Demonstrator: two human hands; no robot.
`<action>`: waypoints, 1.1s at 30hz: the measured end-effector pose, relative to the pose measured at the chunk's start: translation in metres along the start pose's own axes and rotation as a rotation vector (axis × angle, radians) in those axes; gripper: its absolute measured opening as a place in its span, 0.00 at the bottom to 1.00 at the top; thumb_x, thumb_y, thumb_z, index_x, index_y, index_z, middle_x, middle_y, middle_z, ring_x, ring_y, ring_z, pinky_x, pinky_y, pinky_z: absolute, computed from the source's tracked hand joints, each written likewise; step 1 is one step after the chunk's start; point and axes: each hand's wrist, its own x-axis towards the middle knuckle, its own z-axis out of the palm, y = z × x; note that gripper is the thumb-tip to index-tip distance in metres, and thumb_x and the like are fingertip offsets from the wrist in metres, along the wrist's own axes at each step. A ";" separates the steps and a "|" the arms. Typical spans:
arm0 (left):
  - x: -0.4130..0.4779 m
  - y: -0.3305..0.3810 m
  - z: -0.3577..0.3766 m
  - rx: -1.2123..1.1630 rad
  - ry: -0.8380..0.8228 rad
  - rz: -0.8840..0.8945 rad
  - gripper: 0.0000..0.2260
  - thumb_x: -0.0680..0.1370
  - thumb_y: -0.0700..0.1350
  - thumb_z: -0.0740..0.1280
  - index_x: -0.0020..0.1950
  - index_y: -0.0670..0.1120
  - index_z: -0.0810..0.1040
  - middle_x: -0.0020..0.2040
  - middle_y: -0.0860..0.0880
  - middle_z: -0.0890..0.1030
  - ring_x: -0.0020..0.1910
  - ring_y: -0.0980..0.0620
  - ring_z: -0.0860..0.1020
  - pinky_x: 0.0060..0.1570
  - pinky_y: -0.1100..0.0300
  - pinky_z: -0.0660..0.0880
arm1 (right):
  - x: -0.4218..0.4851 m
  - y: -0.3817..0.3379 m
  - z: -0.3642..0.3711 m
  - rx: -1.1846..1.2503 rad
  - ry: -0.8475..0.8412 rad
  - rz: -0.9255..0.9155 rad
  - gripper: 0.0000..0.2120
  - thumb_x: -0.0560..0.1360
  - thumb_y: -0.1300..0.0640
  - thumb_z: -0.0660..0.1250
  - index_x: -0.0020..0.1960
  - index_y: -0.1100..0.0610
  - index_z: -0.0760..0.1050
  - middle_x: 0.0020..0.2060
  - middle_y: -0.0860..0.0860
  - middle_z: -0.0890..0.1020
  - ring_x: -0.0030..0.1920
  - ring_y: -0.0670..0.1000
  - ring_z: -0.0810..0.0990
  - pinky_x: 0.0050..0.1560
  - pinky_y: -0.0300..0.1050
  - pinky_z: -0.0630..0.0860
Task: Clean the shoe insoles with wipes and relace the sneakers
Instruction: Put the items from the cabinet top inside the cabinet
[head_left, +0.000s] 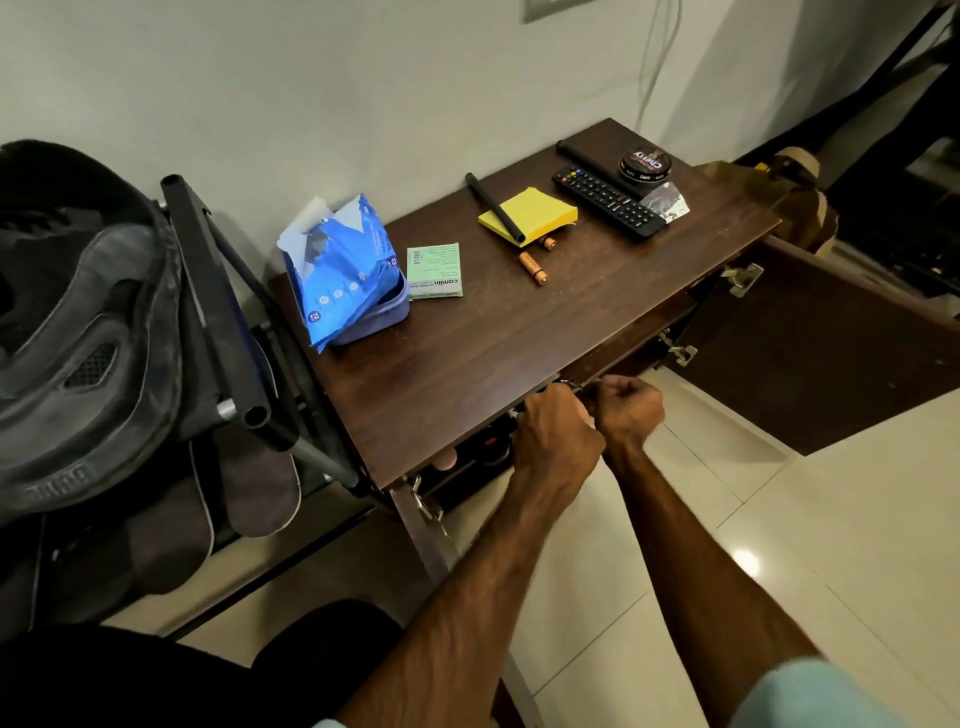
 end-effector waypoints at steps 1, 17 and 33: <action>-0.002 0.002 -0.002 0.009 0.004 0.025 0.12 0.78 0.37 0.68 0.62 0.40 0.81 0.59 0.42 0.82 0.57 0.43 0.81 0.55 0.48 0.81 | -0.010 -0.006 -0.008 -0.005 0.008 -0.037 0.07 0.77 0.63 0.69 0.52 0.55 0.82 0.42 0.49 0.83 0.41 0.47 0.80 0.54 0.55 0.82; 0.034 -0.004 -0.110 0.101 0.168 0.128 0.09 0.73 0.41 0.69 0.36 0.53 0.78 0.41 0.52 0.83 0.43 0.55 0.81 0.47 0.58 0.80 | 0.013 -0.152 0.067 -0.573 -0.127 -0.642 0.13 0.73 0.46 0.73 0.47 0.56 0.81 0.42 0.54 0.83 0.43 0.55 0.82 0.42 0.48 0.78; 0.046 0.000 -0.128 -0.969 0.016 -0.264 0.10 0.81 0.40 0.68 0.58 0.35 0.80 0.52 0.39 0.83 0.45 0.47 0.85 0.38 0.59 0.83 | -0.064 -0.178 0.020 -0.133 -0.617 -0.468 0.07 0.74 0.61 0.75 0.50 0.63 0.84 0.40 0.56 0.87 0.37 0.50 0.87 0.36 0.38 0.81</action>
